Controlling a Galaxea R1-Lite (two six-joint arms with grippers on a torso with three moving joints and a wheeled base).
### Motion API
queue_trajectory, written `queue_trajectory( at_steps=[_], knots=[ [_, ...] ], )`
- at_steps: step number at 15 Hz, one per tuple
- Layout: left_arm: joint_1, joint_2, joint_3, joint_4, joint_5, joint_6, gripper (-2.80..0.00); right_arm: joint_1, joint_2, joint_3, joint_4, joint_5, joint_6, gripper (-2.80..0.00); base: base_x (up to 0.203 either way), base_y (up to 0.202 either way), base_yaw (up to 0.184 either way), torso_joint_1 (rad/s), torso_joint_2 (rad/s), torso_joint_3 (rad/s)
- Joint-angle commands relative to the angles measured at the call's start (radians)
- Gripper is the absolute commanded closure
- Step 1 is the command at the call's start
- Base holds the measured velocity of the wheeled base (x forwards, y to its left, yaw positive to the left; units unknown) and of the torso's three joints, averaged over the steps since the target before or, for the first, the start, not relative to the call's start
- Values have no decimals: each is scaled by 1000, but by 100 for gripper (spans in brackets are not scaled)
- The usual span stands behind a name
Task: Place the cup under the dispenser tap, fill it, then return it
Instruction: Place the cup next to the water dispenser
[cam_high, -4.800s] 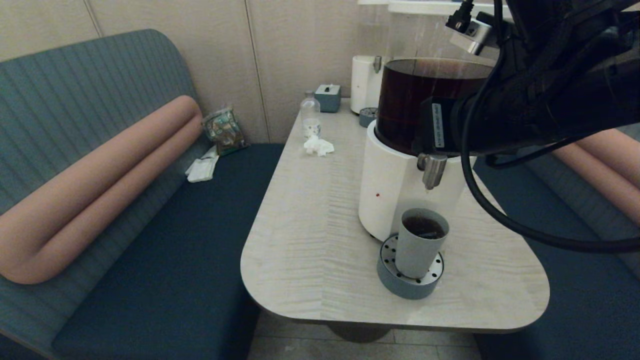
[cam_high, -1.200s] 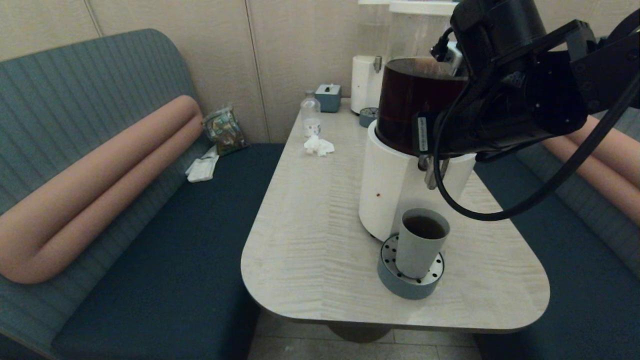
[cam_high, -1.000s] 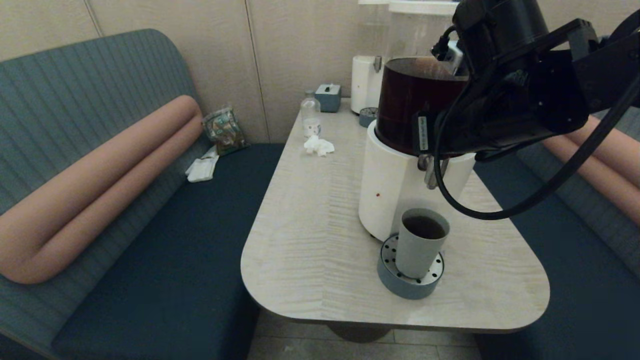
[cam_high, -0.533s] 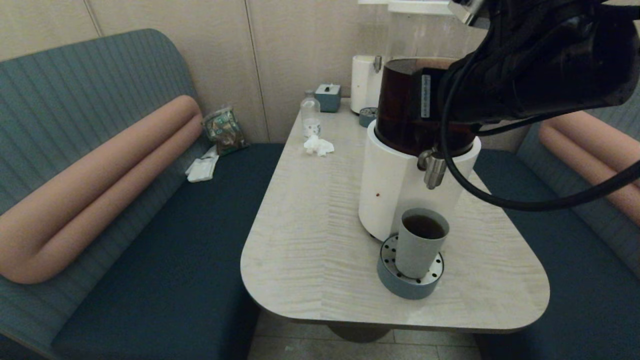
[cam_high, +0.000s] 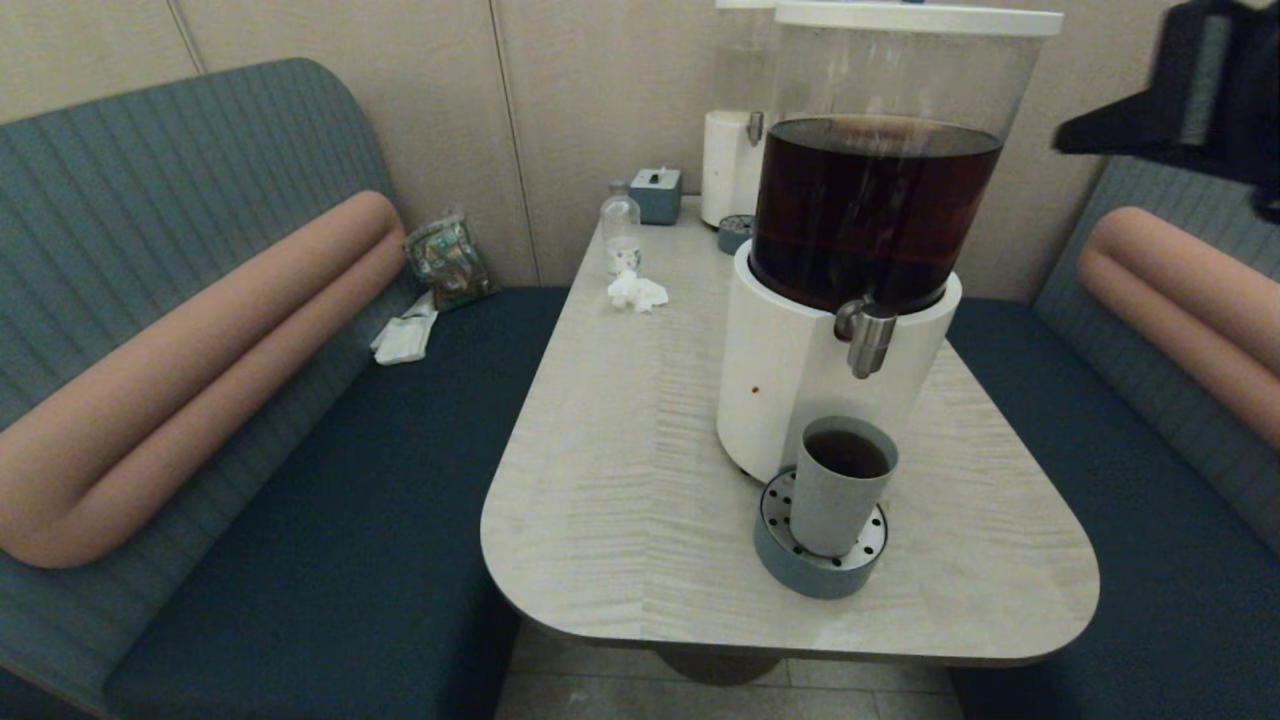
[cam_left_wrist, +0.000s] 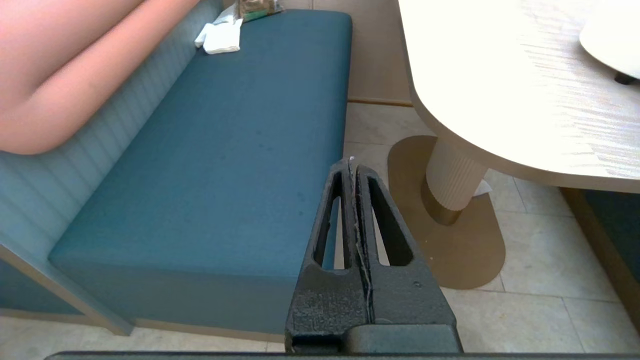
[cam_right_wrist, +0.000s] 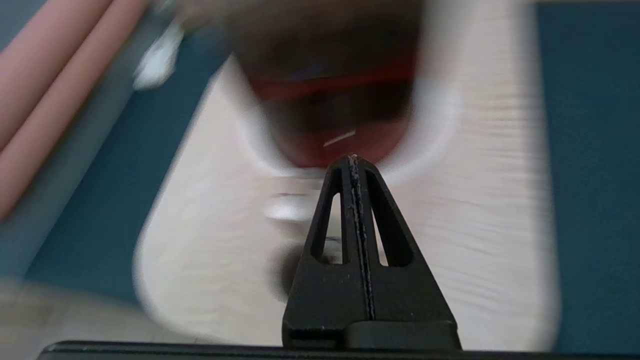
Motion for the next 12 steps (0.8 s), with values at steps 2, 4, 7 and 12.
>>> queue_trajectory(
  at_steps=[2, 4, 7, 12],
  knots=[
    [0, 1, 1, 0, 0, -1, 0, -165, -356, 167, 4, -23, 2, 0, 0, 0, 0, 0, 0, 0],
    [0, 1, 0, 0, 0, -1, 0, -290, -551, 286, 5, -60, -4, 0, 0, 0, 0, 0, 0, 0],
    [0, 1, 0, 0, 0, -1, 0, -427, -827, 494, 10, -105, -8, 0, 0, 0, 0, 0, 0, 0],
    [0, 1, 1, 0, 2, 1, 0, -560, -1199, 847, -7, -140, -58, 0, 0, 0, 0, 0, 0, 0]
  ],
)
